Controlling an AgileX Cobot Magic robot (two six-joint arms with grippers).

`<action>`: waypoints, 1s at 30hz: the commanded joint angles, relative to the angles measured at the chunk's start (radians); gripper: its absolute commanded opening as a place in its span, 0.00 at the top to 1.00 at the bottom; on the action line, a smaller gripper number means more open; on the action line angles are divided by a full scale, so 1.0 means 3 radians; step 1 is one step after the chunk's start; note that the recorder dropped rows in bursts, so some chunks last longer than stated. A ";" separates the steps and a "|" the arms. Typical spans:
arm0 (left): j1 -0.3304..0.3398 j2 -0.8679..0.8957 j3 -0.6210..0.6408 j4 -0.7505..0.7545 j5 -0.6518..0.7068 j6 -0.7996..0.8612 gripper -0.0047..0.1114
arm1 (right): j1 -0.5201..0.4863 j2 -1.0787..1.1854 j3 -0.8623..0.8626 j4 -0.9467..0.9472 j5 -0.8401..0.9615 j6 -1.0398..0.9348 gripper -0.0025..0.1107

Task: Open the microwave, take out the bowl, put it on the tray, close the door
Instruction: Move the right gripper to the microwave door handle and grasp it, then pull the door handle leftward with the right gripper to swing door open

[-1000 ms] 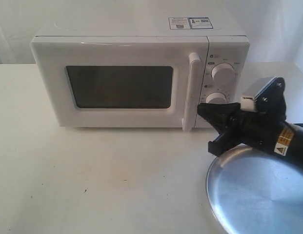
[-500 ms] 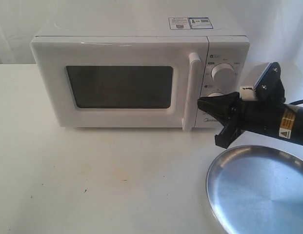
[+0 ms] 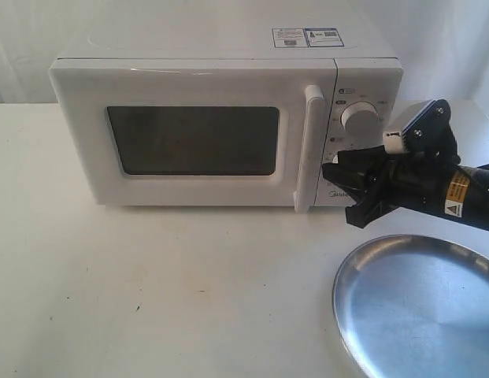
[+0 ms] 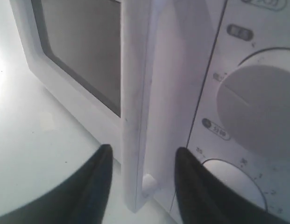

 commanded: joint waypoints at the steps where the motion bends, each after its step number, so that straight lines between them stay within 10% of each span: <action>1: -0.0007 -0.0007 -0.0009 -0.0021 0.0003 0.0000 0.96 | -0.0023 0.0129 -0.0082 -0.0043 -0.0139 -0.0041 0.53; 27: -0.0007 -0.0007 -0.0009 -0.0021 0.0003 0.0000 0.96 | 0.0151 0.0571 -0.0778 -0.0461 -0.0322 0.0319 0.57; 30: -0.0007 -0.0007 -0.0009 -0.0021 0.0003 0.0000 0.96 | 0.0201 0.0632 -0.0826 -0.0436 -0.0354 0.0188 0.90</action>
